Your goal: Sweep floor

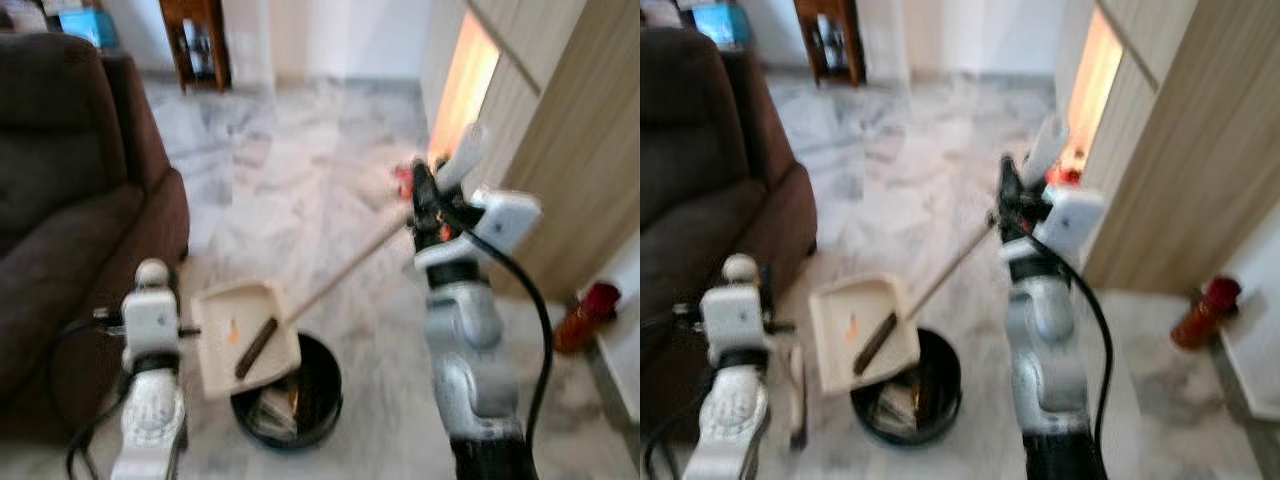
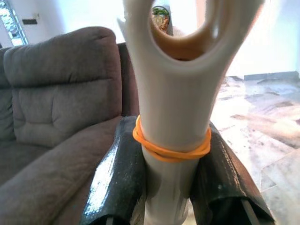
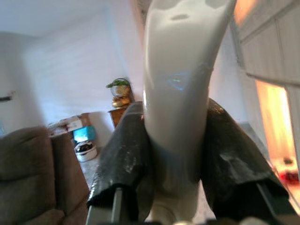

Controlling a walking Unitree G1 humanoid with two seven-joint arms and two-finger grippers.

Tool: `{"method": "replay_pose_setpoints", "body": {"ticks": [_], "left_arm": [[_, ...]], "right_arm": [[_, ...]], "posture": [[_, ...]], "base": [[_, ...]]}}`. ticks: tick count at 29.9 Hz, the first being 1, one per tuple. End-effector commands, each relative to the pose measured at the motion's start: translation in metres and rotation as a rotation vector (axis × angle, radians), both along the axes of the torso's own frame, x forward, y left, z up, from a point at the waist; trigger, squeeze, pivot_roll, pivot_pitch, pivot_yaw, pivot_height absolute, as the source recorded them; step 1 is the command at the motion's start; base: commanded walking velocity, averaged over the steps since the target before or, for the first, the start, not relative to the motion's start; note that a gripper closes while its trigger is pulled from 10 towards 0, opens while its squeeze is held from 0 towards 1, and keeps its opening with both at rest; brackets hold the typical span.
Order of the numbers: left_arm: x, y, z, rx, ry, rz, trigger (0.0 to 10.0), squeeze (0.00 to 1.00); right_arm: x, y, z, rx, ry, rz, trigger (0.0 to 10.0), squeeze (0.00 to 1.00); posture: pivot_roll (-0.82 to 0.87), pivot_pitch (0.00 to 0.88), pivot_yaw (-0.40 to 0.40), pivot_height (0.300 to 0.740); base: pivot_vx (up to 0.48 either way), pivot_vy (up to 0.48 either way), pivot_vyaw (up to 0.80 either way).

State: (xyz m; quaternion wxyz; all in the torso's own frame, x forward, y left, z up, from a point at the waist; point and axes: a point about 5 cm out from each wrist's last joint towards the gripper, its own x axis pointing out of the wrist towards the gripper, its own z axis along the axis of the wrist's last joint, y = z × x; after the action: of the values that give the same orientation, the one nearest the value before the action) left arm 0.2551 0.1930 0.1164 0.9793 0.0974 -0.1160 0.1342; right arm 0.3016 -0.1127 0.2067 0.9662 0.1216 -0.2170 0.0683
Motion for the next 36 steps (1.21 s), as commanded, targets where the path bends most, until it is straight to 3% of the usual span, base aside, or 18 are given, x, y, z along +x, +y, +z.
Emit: {"method": "replay_pose_setpoints", "body": {"ticks": [1, 16, 21, 29, 36], "left_arm": [[0.0, 0.001, 0.009, 0.029, -0.038, -0.001, 10.0, 0.0], [0.001, 0.001, 0.008, 0.029, -0.039, -0.005, 10.0, 0.0], [0.002, 0.002, 0.008, 0.03, -0.039, -0.006, 10.0, 0.0], [0.002, 0.003, 0.008, 0.031, -0.039, -0.004, 10.0, 0.0], [0.001, 0.002, 0.007, 0.028, -0.038, -0.006, 10.0, 0.0]], "right_arm": [[-0.005, 0.006, 0.019, 0.023, -0.103, 0.022, 10.0, 0.0], [-0.019, 0.033, 0.027, -0.122, -0.22, 0.125, 10.0, 0.0], [-0.028, 0.053, 0.025, -0.301, -0.289, 0.208, 10.0, 0.0], [-0.036, 0.067, 0.022, -0.322, -0.314, 0.272, 10.0, 0.0], [-0.037, 0.072, 0.029, -0.313, -0.354, 0.231, 10.0, 0.0]], "posture": [[0.1, 0.0, 0.013, 0.74], [0.11, 0.0, 0.015, 0.74], [0.11, 0.0, 0.016, 0.74], [0.11, 0.0, 0.015, 0.74], [0.11, 0.0, 0.016, 0.74]], "base": [[0.0, 0.0, 0.0], [0.0, 0.0, 0.0], [0.0, 0.0, 0.0], [0.0, 0.0, 0.0], [0.0, 0.0, 0.0]]}}
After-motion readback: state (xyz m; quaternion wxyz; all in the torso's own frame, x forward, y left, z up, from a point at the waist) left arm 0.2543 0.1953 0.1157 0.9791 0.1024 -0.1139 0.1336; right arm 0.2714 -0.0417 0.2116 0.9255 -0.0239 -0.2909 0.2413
